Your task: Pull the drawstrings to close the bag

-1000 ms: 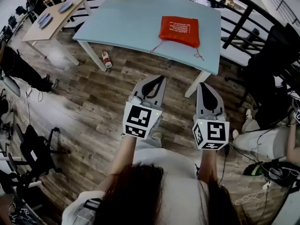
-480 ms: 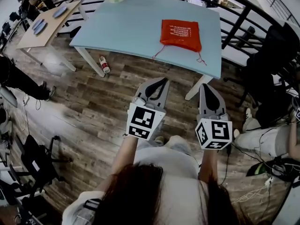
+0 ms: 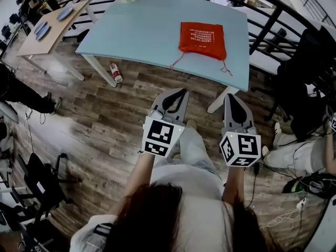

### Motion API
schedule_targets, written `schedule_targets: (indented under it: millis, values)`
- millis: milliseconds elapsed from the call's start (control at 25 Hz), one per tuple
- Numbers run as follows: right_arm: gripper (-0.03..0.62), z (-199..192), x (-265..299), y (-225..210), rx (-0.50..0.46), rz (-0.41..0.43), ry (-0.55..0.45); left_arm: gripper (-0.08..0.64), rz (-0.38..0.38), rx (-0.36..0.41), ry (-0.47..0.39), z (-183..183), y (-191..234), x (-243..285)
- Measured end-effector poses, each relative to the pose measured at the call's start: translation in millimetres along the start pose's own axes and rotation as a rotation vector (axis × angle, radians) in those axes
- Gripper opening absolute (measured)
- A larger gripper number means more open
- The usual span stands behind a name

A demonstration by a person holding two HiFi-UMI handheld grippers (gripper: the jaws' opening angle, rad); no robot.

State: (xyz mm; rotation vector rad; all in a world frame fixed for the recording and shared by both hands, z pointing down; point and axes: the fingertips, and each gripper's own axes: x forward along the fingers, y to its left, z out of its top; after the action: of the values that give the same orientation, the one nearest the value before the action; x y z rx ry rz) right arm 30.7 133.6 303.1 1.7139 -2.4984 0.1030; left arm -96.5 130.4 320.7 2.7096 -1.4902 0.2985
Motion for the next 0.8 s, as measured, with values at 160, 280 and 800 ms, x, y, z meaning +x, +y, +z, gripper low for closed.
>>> schedule_targets:
  millis: [160,280,800]
  values:
    - [0.025,-2.8,19.1,-15.4,0.035,0.004,0.012,0.020,0.006,0.004,0.001,3.6,9.0,22.3]
    - [0.025,-2.4,33.3,-26.7,0.035,0.005,0.014,0.020,0.004,0.011,0.002,7.0,14.3,40.0]
    - [0.026,4.2,114.3,-84.0,0.064,0.029,0.011,0.019,0.015,0.025,0.023,21.2,47.5,132.6]
